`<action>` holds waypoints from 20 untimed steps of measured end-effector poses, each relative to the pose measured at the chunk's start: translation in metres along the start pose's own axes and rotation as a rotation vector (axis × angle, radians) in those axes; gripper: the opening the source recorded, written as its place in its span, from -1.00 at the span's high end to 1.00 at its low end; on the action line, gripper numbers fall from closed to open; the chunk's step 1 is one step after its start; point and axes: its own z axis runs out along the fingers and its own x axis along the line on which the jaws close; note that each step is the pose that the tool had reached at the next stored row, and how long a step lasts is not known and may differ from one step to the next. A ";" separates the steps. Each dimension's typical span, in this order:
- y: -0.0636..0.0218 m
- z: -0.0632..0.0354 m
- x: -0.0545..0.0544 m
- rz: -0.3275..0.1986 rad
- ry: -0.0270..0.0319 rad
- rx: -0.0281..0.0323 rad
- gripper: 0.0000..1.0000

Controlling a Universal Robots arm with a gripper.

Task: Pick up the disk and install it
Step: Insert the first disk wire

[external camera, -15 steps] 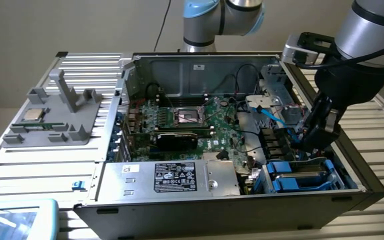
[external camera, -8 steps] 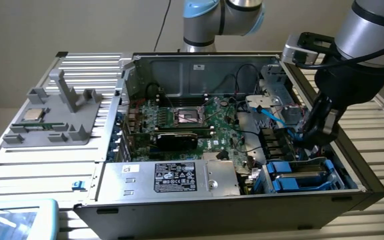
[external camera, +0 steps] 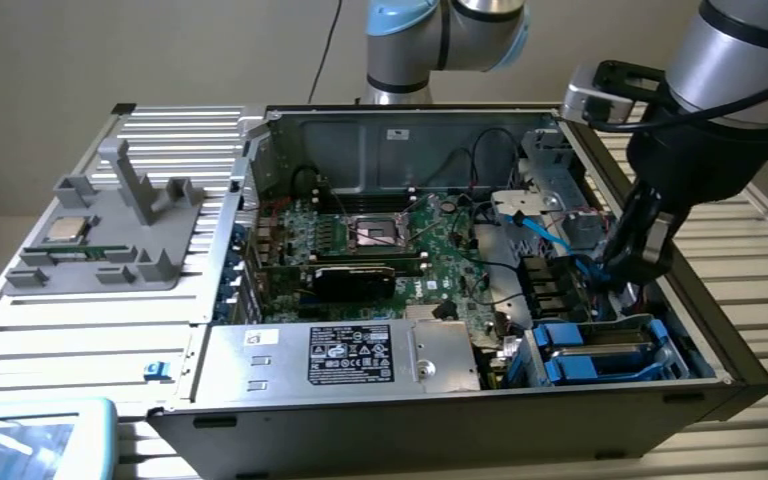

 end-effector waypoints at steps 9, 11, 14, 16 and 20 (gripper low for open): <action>0.0045 -0.0137 -0.005 -0.004 0.0428 0.0355 0.29; 0.0068 -0.0144 -0.004 -0.005 0.0566 0.0470 0.29; 0.0109 -0.0146 -0.001 -0.005 0.0669 0.0627 0.29; 0.0135 -0.0147 0.001 -0.006 0.0707 0.0737 0.29; 0.0178 -0.0138 0.004 -0.007 0.0741 0.0998 0.29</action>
